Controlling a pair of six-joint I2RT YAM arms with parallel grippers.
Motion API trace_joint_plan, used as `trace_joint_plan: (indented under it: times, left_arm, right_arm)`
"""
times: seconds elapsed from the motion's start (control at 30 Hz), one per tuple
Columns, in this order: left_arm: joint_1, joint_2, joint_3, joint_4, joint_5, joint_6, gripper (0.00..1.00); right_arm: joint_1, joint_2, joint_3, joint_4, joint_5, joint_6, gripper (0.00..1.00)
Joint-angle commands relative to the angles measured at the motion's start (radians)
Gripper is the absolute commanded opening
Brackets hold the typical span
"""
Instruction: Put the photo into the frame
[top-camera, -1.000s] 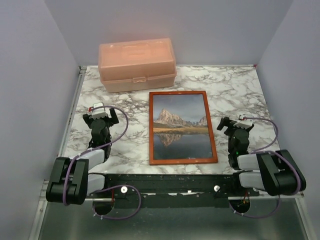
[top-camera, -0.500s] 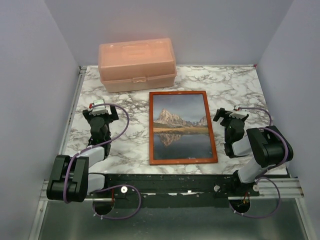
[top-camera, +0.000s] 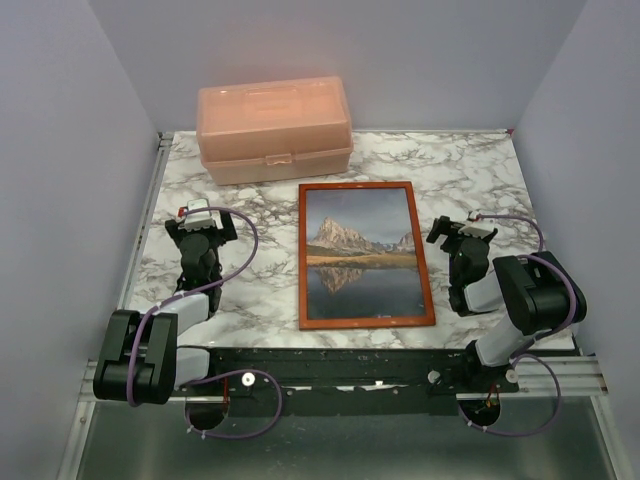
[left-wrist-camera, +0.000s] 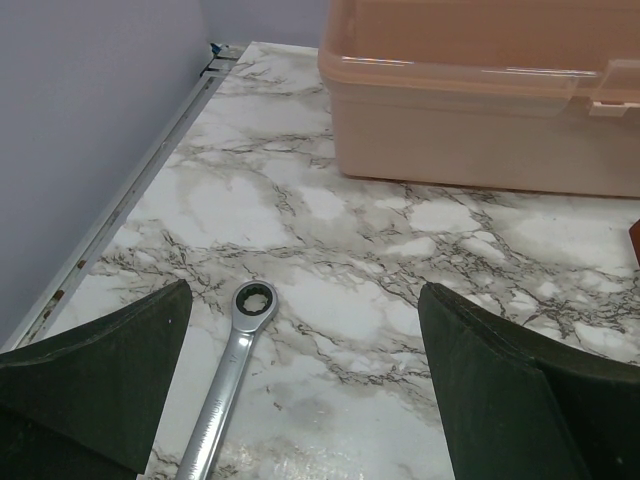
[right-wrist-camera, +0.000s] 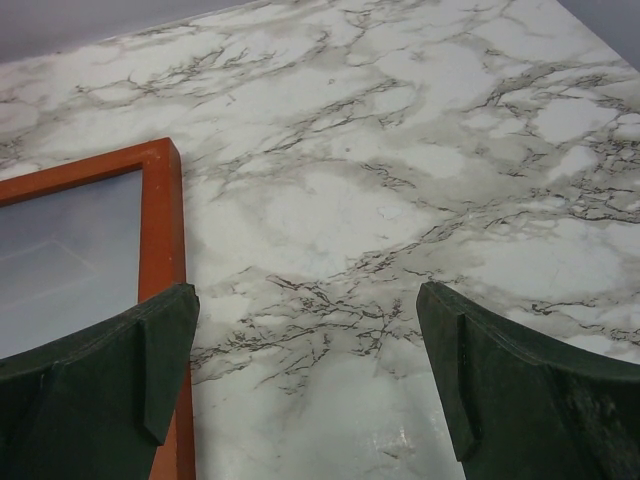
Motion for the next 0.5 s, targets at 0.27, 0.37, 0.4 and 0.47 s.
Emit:
trace_joint_plan:
  times: [0.27, 0.37, 0.4, 0.47]
  left_arm:
    - [0.006, 0.001, 0.013, 0.033, 0.025, 0.008, 0.99]
    - [0.006, 0.003, 0.018, 0.028, 0.023, 0.006, 0.98]
    - [0.006, 0.003, 0.020, 0.025, 0.025, 0.006, 0.98]
    - [0.006, 0.002, 0.019, 0.025, 0.025, 0.008, 0.99]
  right_arm:
    - [-0.005, 0.011, 0.004, 0.049, -0.003, -0.016, 1.00]
    - [-0.006, 0.011, 0.004, 0.049, -0.002, -0.015, 1.00]
    - [-0.006, 0.011, 0.004, 0.049, -0.002, -0.015, 1.00]
    - [-0.005, 0.011, 0.004, 0.049, -0.003, -0.016, 1.00]
